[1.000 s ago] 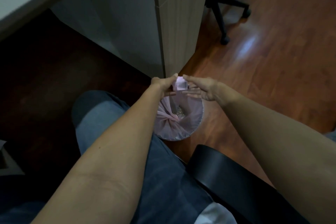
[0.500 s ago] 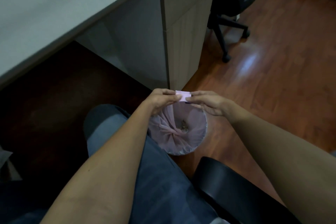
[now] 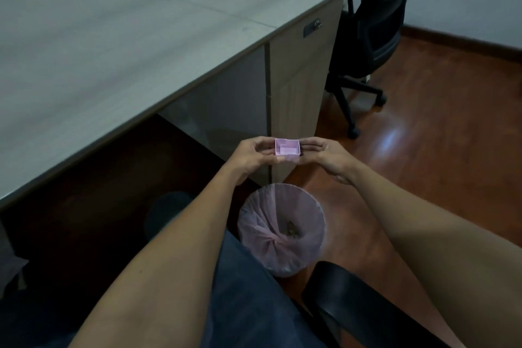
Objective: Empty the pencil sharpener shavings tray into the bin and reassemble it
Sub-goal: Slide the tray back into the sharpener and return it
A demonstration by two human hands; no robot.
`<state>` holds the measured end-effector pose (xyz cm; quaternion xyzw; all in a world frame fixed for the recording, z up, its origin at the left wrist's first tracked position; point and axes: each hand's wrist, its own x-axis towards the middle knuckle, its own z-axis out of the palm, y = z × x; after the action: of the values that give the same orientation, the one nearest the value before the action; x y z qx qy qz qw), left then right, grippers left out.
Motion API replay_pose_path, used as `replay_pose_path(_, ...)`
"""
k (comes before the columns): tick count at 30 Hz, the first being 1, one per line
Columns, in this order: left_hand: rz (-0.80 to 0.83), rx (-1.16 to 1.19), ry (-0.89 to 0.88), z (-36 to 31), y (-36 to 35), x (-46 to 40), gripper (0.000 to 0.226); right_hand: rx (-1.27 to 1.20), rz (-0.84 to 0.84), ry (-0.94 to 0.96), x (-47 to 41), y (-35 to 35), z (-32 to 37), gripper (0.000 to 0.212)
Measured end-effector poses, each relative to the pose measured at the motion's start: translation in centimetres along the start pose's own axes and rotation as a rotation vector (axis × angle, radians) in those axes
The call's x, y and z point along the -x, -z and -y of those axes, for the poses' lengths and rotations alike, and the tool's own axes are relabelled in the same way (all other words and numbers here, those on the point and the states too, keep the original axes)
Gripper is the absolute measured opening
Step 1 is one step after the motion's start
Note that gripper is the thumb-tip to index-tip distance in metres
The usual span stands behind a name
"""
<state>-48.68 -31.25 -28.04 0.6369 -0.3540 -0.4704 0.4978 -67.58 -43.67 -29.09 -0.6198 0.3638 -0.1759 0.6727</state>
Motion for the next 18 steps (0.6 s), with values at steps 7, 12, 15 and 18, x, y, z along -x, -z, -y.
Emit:
replay_pose_path(7, 0.003, -0.109, -0.161, -8.3, 0.0, -0.4, 0.058, 0.024, 0.024, 0.132, 0.0, 2.0, 8.3, 0.048)
replay_pose_path(12, -0.010, -0.209, -0.281, -15.1, 0.3, -0.4, 0.056, 0.076, 0.040, 0.237, 0.7, 3.4, 15.6, 0.042)
replay_pose_path(15, -0.007, -0.295, -0.358, -19.7, 0.6, 0.2, 0.051, 0.100, 0.036, 0.314, 0.9, 3.7, 19.5, 0.046)
replay_pose_path(18, -0.041, -0.326, -0.407, -23.7, 1.6, 1.1, 0.046, 0.061, 0.056, 0.377, 0.9, 3.3, 23.1, 0.045)
